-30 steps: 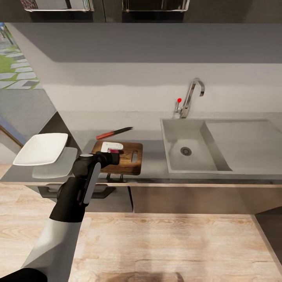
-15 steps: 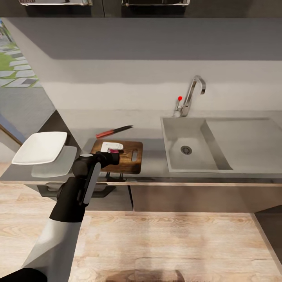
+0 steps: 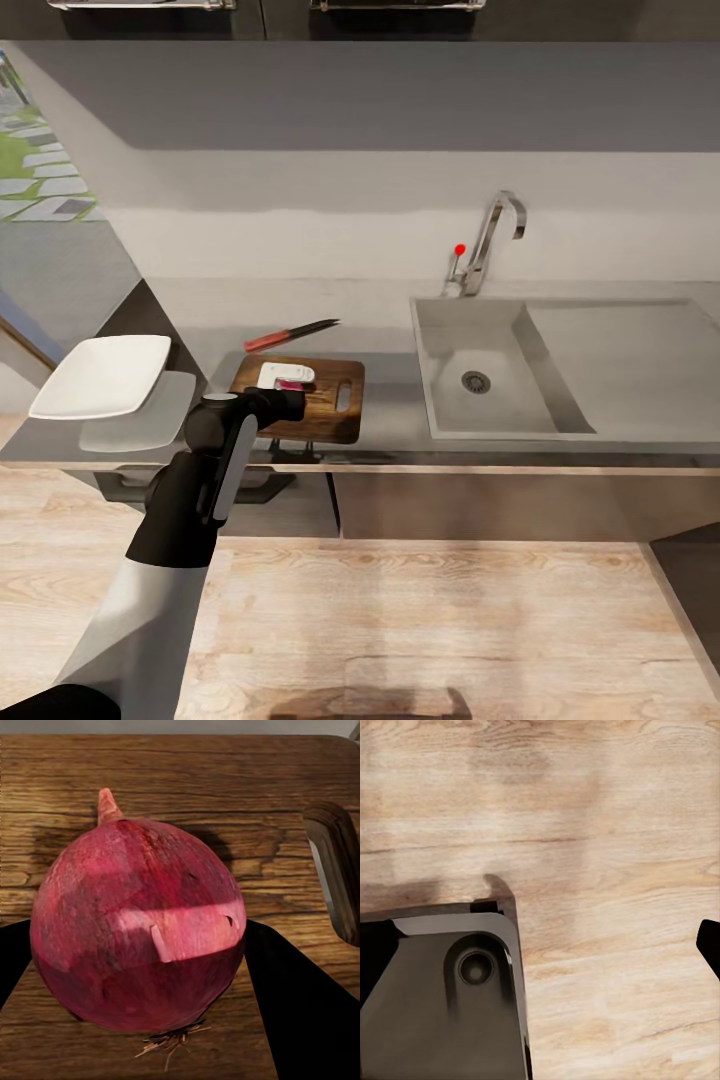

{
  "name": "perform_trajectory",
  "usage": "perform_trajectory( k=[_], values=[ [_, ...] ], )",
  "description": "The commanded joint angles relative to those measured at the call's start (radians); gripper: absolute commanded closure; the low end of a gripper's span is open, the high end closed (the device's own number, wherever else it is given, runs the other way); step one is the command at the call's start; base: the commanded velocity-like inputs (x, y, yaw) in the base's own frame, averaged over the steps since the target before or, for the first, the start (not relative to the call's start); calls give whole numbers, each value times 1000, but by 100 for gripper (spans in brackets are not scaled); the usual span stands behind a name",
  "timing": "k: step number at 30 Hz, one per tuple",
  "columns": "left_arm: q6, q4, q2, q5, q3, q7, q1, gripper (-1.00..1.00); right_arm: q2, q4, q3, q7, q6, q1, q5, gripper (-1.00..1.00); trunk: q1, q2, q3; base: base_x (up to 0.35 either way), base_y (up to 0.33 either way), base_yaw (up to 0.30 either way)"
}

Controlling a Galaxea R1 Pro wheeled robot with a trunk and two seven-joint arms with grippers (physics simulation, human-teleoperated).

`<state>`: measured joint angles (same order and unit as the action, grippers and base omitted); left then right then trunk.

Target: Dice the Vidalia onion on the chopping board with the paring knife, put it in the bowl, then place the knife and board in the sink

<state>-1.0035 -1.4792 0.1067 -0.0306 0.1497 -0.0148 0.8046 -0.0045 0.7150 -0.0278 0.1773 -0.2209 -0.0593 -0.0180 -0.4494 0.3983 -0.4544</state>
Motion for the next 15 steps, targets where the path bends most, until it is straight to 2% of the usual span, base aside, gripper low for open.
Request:
perform_trajectory(
  k=[1, 5, 11, 15],
  values=[
    [-4, -1, 0, -2, 0, -1, 1, 100, 0, 1, 1, 2, -2, -1, -2, -100, -1, 2, -1, 0, 0, 0],
    [-4, 0, 0, -2, 0, -1, 1, 100, 0, 1, 1, 2, -2, -1, -2, -100, -1, 2, -1, 34, 0, 0],
    [-4, 0, 0, -2, 1, -1, 1, 100, 0, 1, 1, 2, -2, -1, -2, -100, -1, 2, -1, 215, 0, 0],
    [-4, -1, -1, -1, 0, -1, 1, 100, 0, 1, 1, 2, -2, -1, -2, -100, -1, 2, -1, 49, 0, 0]
  ],
)
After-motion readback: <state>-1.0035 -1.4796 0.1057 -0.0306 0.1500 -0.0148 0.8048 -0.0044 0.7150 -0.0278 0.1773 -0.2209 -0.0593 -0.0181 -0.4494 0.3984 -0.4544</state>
